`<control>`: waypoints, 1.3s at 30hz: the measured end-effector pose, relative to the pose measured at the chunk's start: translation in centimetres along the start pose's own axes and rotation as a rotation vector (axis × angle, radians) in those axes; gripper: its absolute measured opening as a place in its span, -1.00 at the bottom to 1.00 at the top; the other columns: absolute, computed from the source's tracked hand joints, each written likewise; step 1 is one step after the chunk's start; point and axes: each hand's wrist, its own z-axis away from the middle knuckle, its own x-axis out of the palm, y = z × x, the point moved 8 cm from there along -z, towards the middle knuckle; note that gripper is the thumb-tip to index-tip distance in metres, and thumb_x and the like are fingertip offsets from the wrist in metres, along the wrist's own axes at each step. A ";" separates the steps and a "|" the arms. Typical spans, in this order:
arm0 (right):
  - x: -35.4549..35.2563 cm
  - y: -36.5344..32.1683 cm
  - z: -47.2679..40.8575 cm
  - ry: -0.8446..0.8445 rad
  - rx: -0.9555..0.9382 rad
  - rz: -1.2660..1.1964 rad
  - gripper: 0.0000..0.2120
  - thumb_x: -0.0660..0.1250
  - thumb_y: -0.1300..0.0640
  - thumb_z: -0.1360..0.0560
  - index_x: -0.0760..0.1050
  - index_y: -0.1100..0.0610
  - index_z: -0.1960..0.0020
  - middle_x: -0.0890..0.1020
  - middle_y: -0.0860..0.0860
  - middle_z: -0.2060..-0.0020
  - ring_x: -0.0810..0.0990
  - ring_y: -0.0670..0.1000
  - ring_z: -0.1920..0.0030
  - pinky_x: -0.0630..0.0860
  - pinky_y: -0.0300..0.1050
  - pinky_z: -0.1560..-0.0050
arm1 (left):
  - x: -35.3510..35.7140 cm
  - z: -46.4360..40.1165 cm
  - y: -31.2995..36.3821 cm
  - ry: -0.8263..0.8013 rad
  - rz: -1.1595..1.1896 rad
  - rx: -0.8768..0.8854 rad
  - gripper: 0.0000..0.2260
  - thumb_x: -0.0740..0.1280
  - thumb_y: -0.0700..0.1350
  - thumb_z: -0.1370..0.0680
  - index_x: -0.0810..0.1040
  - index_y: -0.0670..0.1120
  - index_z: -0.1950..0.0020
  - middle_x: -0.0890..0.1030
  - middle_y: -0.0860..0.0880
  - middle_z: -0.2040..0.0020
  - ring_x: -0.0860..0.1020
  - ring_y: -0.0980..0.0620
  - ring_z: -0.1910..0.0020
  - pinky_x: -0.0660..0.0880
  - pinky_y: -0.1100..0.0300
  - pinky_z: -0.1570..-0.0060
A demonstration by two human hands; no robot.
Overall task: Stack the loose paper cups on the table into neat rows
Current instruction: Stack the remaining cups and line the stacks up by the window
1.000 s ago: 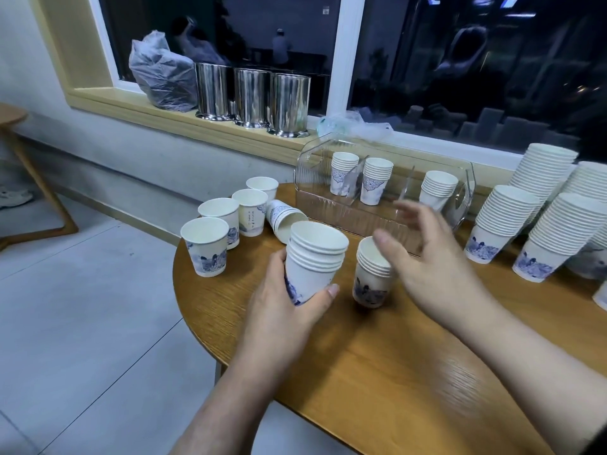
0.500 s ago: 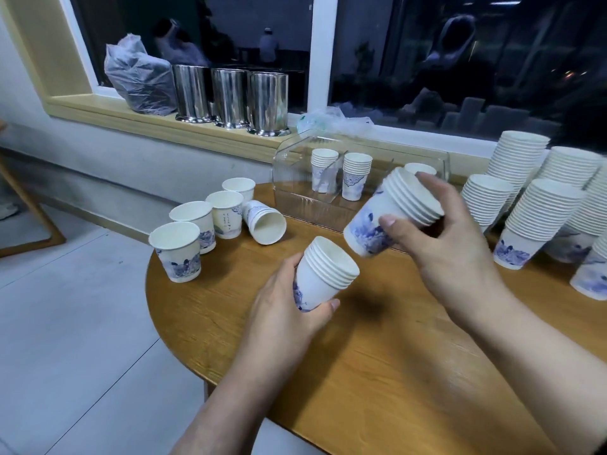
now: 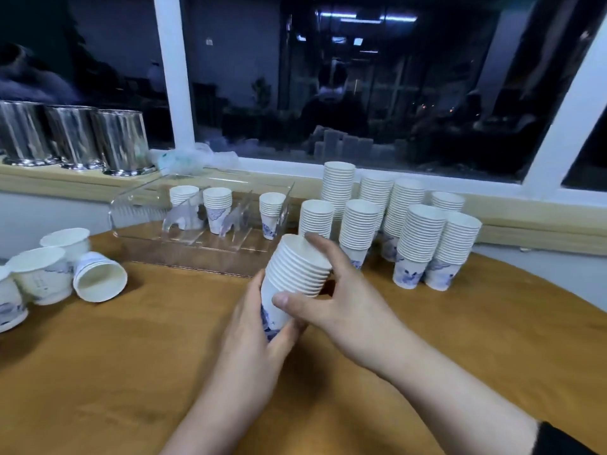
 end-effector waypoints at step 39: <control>-7.4 5.5 -21.8 0.037 -0.034 0.666 -0.28 0.43 -0.25 -0.42 0.38 0.08 -0.45 0.48 0.05 -0.37 0.50 0.09 -0.31 0.43 -0.05 -0.27 | 10.4 -13.9 -8.8 0.012 0.070 -0.140 -0.32 0.29 0.05 -0.56 0.07 0.19 -0.62 0.34 0.20 -0.50 0.30 0.31 -0.46 0.25 0.07 -0.53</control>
